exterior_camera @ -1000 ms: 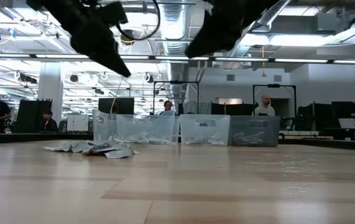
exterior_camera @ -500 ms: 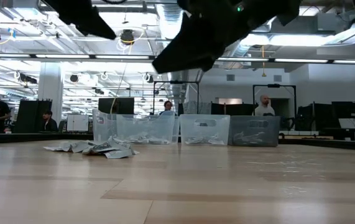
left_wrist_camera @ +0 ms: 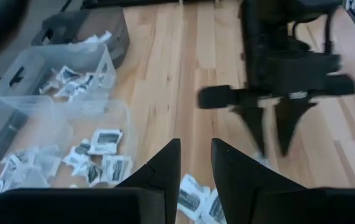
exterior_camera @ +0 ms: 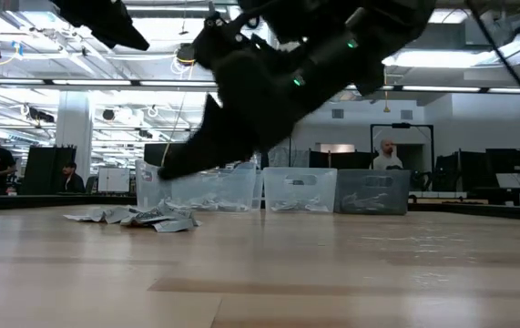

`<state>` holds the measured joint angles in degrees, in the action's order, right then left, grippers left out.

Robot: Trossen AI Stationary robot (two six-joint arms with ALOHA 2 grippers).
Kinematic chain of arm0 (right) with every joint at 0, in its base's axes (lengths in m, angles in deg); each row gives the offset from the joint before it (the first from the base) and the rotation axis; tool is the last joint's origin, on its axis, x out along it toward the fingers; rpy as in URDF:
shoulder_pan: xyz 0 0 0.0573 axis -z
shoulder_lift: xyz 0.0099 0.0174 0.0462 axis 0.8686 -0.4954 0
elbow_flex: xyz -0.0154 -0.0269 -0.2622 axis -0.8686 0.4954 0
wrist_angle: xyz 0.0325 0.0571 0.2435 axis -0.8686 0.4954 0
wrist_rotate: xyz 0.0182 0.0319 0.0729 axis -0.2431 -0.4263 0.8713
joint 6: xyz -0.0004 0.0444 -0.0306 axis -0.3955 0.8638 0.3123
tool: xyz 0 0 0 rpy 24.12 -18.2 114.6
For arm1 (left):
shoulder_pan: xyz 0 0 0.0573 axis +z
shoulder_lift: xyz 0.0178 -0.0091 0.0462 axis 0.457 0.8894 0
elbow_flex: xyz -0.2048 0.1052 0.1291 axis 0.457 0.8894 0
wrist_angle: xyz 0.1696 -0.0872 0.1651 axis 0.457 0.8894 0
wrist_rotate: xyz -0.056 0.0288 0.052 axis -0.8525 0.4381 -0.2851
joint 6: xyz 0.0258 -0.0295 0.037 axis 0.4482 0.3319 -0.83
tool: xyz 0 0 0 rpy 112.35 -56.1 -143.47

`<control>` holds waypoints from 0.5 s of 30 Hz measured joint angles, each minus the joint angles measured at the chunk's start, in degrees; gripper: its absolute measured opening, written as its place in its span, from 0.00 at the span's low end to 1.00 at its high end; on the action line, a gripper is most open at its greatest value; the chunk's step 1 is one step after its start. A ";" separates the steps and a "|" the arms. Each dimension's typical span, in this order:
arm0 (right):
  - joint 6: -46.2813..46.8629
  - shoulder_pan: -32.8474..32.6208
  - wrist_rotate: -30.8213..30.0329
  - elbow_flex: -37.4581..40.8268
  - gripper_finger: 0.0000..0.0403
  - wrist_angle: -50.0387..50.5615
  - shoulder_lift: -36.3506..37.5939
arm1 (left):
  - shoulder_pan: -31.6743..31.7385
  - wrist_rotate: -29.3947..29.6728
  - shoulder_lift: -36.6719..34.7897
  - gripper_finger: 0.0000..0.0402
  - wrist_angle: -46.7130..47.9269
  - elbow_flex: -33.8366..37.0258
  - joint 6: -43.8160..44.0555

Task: Pick & Place First Aid Supplies
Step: Put the ointment pack into the top left transparent bin

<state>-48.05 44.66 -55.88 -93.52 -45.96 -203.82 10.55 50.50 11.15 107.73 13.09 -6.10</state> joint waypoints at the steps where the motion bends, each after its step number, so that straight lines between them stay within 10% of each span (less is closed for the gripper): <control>1: 0.03 -0.15 0.81 -0.34 0.28 0.38 -0.98 | -0.06 -0.06 -0.04 0.22 0.46 0.00 0.10; 15: -0.29 -1.64 0.05 -1.63 0.28 4.60 -4.15 | -0.07 -1.46 0.04 0.22 1.33 0.00 0.14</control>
<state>-48.34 43.02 -55.83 -95.15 -41.36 -207.97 10.49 49.03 11.19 109.06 13.09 -5.96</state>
